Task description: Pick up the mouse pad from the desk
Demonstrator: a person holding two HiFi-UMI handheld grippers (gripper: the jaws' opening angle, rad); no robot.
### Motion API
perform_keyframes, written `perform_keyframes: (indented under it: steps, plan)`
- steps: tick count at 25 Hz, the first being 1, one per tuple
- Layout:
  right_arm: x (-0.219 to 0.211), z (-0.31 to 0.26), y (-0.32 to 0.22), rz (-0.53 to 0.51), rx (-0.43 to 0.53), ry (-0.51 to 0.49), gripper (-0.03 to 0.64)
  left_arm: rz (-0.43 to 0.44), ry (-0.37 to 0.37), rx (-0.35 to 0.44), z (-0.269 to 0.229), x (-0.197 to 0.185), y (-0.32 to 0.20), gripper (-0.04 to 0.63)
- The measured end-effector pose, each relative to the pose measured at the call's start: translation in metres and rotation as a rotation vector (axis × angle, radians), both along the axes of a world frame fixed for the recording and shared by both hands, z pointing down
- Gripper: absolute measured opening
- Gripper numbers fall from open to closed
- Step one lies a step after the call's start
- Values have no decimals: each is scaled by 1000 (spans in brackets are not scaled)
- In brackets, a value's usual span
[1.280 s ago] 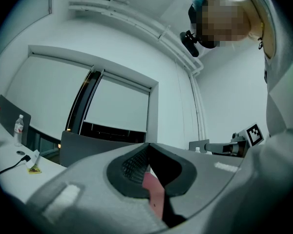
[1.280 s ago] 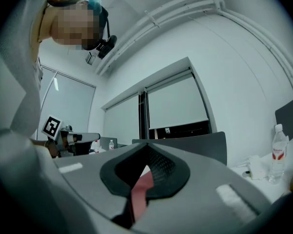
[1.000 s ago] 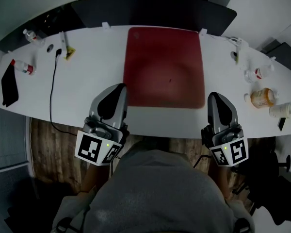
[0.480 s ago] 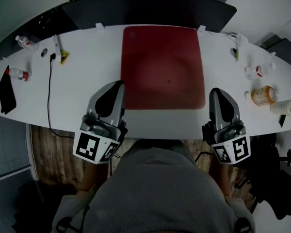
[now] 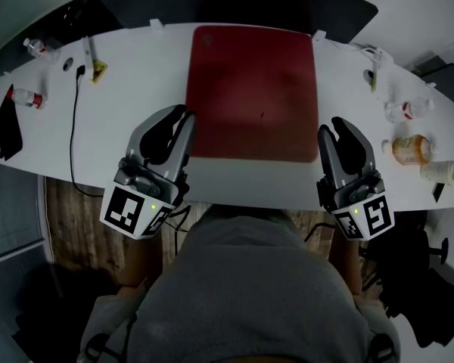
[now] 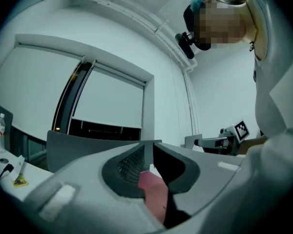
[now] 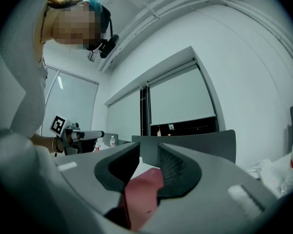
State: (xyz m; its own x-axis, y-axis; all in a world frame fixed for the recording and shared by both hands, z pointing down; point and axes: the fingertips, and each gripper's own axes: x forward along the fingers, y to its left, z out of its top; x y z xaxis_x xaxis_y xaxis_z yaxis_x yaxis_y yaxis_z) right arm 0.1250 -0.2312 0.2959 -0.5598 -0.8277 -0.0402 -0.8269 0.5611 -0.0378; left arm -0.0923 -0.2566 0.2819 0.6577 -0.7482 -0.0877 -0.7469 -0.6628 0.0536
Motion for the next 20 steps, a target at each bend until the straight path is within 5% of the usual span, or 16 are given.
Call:
perform_keyframes:
  steps: [11,20]
  plan:
    - [-16,54,-1,-225,-102,132,316,190,-233,-64,67,31,12,256]
    - [-15,134,4,-290,-278,276,407,242,-347,-189,133,38,19,279]
